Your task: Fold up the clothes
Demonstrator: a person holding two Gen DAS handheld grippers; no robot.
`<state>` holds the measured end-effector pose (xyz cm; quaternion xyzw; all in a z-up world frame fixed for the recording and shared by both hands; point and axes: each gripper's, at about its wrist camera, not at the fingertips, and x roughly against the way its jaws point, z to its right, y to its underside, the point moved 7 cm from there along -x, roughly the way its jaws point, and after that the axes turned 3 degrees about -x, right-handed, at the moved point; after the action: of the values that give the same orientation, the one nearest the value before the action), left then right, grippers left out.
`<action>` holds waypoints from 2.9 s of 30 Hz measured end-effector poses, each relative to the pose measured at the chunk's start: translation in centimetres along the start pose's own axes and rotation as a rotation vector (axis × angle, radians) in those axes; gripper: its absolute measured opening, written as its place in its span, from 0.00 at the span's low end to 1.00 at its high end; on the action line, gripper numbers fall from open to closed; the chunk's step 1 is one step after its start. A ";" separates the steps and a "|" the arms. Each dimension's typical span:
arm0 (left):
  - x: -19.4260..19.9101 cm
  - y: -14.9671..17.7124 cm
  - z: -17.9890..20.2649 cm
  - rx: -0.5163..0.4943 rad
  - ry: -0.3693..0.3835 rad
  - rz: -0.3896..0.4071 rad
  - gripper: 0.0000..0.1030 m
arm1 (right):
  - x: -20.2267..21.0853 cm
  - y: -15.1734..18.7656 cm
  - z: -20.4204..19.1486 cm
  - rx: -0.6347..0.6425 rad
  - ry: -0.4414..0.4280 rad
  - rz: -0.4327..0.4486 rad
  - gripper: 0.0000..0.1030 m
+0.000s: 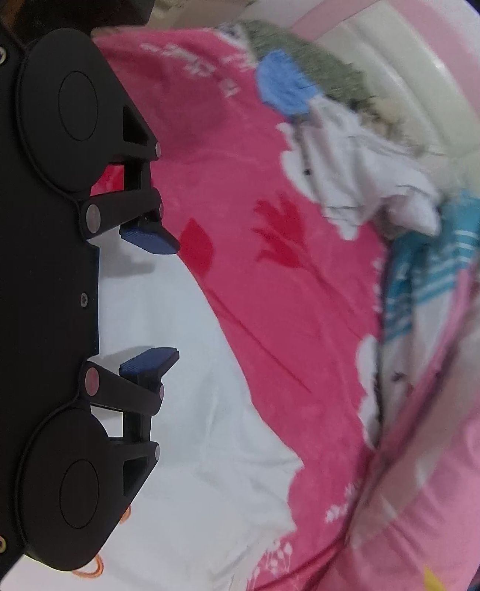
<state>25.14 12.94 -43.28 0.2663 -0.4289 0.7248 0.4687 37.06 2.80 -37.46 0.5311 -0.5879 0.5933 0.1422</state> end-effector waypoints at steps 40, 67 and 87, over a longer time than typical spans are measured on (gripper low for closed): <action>4.7 -0.1 -5.6 0.065 0.011 0.089 0.06 | -1.7 -0.7 -3.2 0.169 0.187 0.048 0.47; 0.7 1.0 -0.6 -0.077 0.018 0.019 0.12 | -8.9 -7.4 11.4 -0.103 0.375 0.050 0.42; 0.6 0.7 -0.8 -0.089 0.015 0.007 0.15 | -7.7 -8.5 9.8 -0.131 0.257 0.185 0.43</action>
<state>24.29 13.77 -43.41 0.2382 -0.4582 0.7087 0.4807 51.41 0.24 -41.42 0.3840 -0.6486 0.6275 0.1953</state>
